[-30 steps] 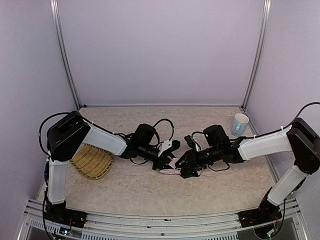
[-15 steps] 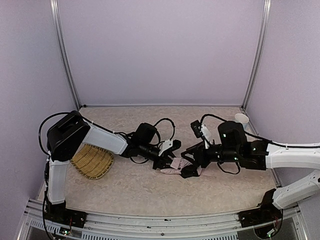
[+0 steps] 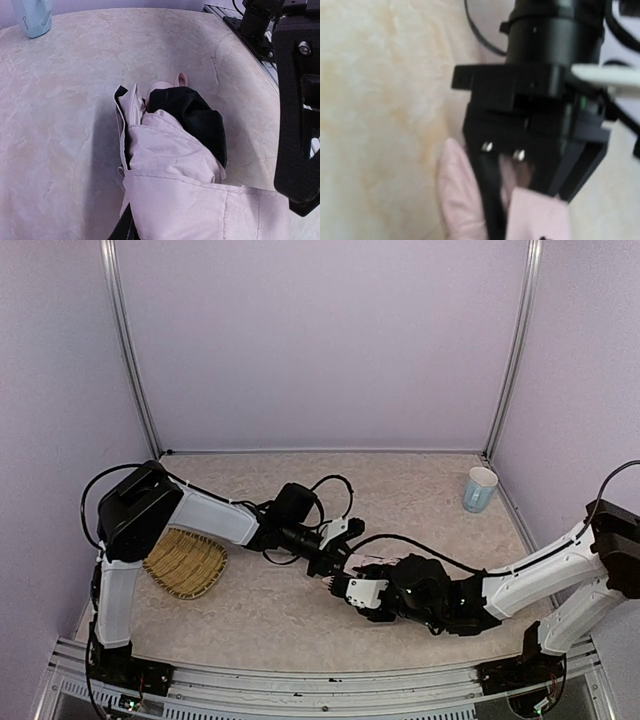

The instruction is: Put away the umbrella

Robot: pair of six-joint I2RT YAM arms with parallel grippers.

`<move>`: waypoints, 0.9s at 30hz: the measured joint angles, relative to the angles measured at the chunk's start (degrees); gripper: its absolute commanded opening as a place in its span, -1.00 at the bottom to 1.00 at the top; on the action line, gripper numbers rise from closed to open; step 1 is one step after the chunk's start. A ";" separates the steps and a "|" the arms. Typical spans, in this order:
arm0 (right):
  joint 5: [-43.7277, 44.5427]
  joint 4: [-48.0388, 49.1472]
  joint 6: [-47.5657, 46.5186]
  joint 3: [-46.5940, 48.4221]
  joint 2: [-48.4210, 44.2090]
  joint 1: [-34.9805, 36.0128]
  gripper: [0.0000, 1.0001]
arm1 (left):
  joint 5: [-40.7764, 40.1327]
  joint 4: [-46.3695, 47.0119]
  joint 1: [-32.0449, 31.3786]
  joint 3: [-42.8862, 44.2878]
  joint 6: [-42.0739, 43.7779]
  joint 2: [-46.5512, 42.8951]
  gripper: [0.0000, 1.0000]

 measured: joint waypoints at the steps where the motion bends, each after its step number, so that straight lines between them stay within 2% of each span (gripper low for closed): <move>1: 0.52 1.38 -1.38 0.00 0.70 0.00 -0.10 | 0.04 -0.13 0.00 0.13 0.07 0.04 -1.00; 5: 3.63 7.65 -5.73 0.00 3.37 0.00 -0.21 | 0.39 -0.83 0.02 0.81 0.35 0.42 -1.00; 12: 4.66 11.26 -9.53 0.00 5.09 -0.48 -0.37 | 0.98 -2.25 0.20 2.03 0.85 1.01 -1.00; 17: 4.17 11.13 -10.93 0.00 6.21 -1.66 -0.32 | 1.31 -2.80 0.26 2.38 1.33 1.16 -1.00; 19: 4.02 10.97 -11.21 0.00 6.43 -2.21 -0.44 | 1.36 -3.10 0.26 2.56 1.62 1.20 -1.00; 22: 4.11 10.95 -11.52 0.04 6.82 -2.86 -0.94 | 1.38 -3.63 0.28 2.84 1.86 1.25 -1.00; 23: 4.20 10.95 -11.85 0.11 6.95 -3.04 -1.00 | 1.40 -3.80 0.28 2.95 1.90 1.27 -1.00; 27: 4.70 9.73 -10.56 1.55 7.41 -3.63 -1.00 | 1.95 -4.74 0.44 3.65 2.21 1.68 -1.00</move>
